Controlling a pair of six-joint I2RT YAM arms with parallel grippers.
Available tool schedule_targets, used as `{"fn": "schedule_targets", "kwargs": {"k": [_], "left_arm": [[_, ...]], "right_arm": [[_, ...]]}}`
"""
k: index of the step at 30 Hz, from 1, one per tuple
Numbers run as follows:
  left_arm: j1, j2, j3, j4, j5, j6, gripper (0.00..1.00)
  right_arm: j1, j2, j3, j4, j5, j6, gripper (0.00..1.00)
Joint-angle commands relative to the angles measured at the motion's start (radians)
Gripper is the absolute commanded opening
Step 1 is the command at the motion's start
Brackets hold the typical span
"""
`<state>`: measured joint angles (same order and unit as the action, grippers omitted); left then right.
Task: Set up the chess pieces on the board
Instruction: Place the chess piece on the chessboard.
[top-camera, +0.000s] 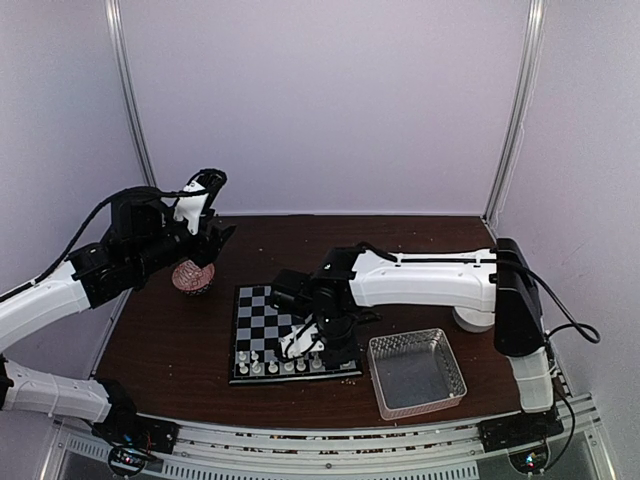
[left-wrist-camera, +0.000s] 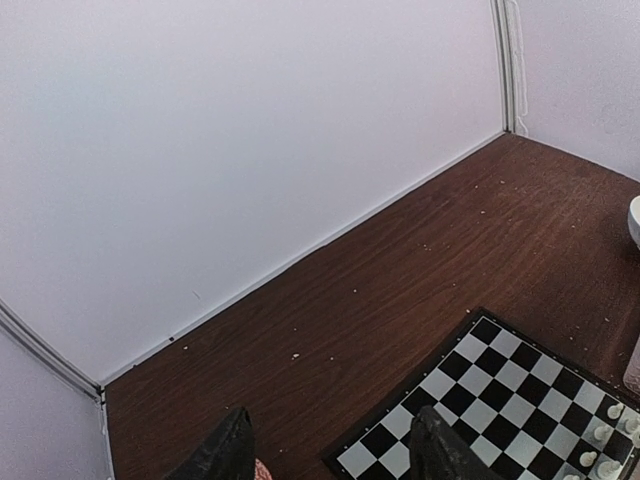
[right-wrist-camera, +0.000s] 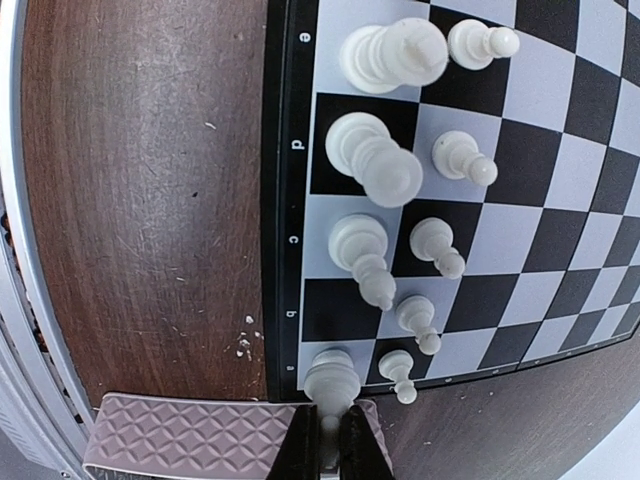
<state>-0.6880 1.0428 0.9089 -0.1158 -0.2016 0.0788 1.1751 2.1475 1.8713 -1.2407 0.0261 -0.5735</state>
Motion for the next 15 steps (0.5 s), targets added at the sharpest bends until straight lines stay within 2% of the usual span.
{"fn": "schedule_targets", "kwargs": {"k": [1,15], "left_arm": [[0.005,-0.006,-0.01,0.052,0.008,-0.01,0.54],[0.005,0.005,-0.004,0.045,0.023,-0.008,0.54]], "right_arm": [[0.005,0.038,-0.007,0.005,-0.017,-0.002,0.0],[-0.003,0.064,-0.002,0.046,-0.02,0.002,0.03]]}}
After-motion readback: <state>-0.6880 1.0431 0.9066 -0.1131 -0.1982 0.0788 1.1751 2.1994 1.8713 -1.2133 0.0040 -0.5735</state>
